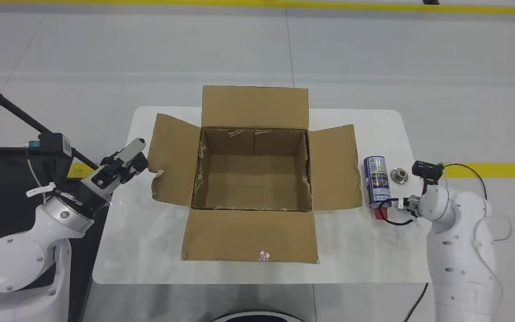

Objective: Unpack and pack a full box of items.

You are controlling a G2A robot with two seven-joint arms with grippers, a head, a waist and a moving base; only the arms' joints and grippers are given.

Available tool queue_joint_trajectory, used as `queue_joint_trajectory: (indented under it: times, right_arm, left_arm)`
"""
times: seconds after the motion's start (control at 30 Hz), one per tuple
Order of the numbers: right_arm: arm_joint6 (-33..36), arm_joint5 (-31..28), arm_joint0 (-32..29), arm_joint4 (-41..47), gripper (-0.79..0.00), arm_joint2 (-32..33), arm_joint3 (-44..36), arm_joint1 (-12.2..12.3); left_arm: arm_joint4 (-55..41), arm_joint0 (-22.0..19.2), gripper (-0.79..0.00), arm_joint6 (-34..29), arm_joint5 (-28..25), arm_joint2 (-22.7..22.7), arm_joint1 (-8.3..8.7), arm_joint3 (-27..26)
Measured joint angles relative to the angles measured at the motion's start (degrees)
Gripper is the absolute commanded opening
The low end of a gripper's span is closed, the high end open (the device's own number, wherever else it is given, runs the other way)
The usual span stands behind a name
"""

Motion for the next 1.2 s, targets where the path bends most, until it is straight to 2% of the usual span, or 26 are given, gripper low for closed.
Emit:
queue_joint_trajectory:
  times: [0.27,0.33,0.37,0.43,0.5,0.73,0.83,1.0,1.2]
  right_arm:
    - [0.3,0.1,-0.5,0.5,-0.391,0.4,-1.0,0.2]
    - [0.4,0.2,-0.5,0.8,-0.262,0.8,-1.9,0.3]
    - [0.4,0.2,-0.5,1.2,-0.166,0.9,-2.5,0.3]
    - [0.5,0.4,-0.4,2.1,-0.065,1.3,-4.6,0.3]
    - [0.5,0.2,-0.2,4.4,0.0,2.1,-7.3,0.4]
    - [1.5,-0.4,1.6,12.9,0.0,2.4,-17.0,0.3]
    - [1.9,-0.4,3.1,19.7,0.0,2.3,-19.0,0.1]
    - [3.8,-2.2,6.1,33.5,0.0,1.1,-17.7,-0.1]
    - [4.7,-3.7,8.9,44.2,0.0,-1.5,-13.5,0.0]
  left_arm:
    - [0.0,0.0,0.0,0.0,0.0,0.0,0.0,0.0]
    - [0.0,0.0,0.0,0.0,0.0,0.0,0.0,0.0]
    - [0.0,0.0,0.0,0.0,0.0,0.0,0.0,0.0]
    - [0.0,0.0,0.0,0.0,0.0,0.0,0.0,0.0]
    - [0.0,0.0,0.0,0.0,0.0,0.0,0.0,0.0]
    - [0.0,0.0,0.0,0.0,0.0,0.0,0.0,0.0]
    - [-0.1,0.0,0.0,0.2,-0.2,0.1,0.0,-0.1]
    - [-0.8,0.8,0.0,2.8,-1.0,-0.7,0.05,-0.3]
    - [-1.0,2.0,0.0,7.6,0.2,-4.0,0.07,0.3]
